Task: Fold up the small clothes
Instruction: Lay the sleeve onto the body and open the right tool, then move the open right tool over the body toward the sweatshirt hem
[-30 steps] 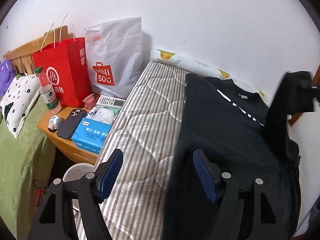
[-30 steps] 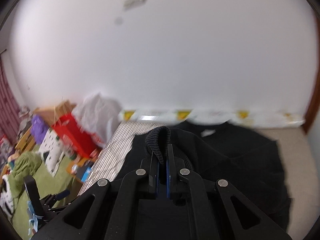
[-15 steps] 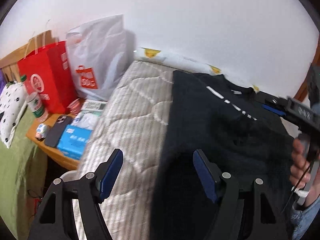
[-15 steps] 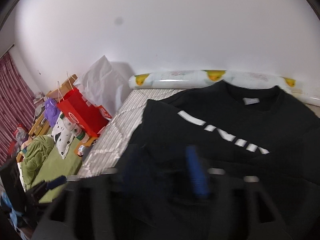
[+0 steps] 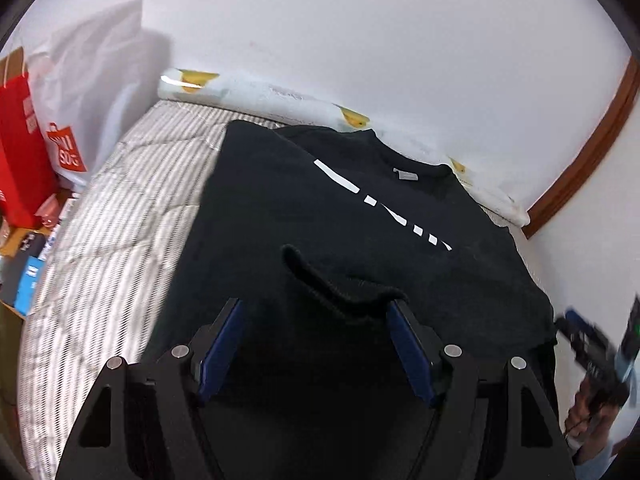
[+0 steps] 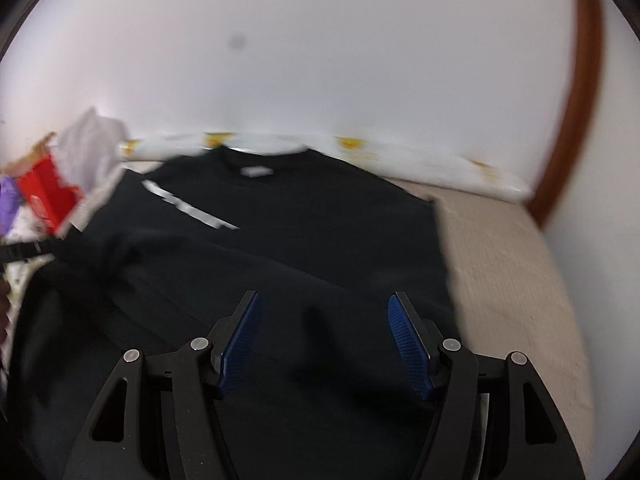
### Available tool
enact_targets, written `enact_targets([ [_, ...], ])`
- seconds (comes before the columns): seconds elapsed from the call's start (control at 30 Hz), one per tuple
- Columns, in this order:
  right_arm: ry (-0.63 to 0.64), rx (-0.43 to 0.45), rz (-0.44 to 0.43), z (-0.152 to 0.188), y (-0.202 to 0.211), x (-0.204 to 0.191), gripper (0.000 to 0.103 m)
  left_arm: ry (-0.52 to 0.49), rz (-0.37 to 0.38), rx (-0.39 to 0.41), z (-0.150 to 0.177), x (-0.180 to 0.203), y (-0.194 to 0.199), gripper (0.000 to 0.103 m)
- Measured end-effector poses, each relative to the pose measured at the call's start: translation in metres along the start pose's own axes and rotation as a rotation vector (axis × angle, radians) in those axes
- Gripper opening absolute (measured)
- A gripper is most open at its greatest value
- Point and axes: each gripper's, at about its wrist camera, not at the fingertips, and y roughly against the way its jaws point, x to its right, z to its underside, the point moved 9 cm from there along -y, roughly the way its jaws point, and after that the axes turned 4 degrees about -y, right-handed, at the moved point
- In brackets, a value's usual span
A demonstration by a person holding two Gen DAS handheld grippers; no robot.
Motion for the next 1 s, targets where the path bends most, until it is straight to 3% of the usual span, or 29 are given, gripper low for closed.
enact_targets([
  [0.1,-0.037,-0.007,0.069,0.018,0.004,0.039,0.065,0.029,0.041,-0.014,-0.005,0.002,-0.008,0.070],
  [0.23,-0.084,-0.022,0.098,0.033,0.003,0.071,0.065,0.043,0.031,0.067,-0.023,-0.001,0.007,0.069],
  [0.4,-0.105,-0.023,0.089,0.036,-0.003,0.077,0.065,0.026,0.007,0.045,-0.028,-0.001,0.008,0.069],
  [0.73,-0.092,-0.057,0.096,0.046,-0.016,0.072,0.065,0.026,0.022,-0.085,0.007,-0.001,-0.019,0.069],
  [0.8,-0.089,-0.045,0.093,0.045,-0.011,0.071,0.065,0.021,0.028,-0.125,0.012,0.002,-0.031,0.056],
  [0.87,-0.076,-0.022,0.095,0.042,-0.005,0.070,0.065,0.026,0.046,-0.125,0.013,0.006,-0.036,0.034],
  [1.0,-0.044,-0.019,0.093,0.039,-0.011,0.064,0.065,-0.023,0.037,-0.083,-0.001,0.013,-0.034,0.013],
])
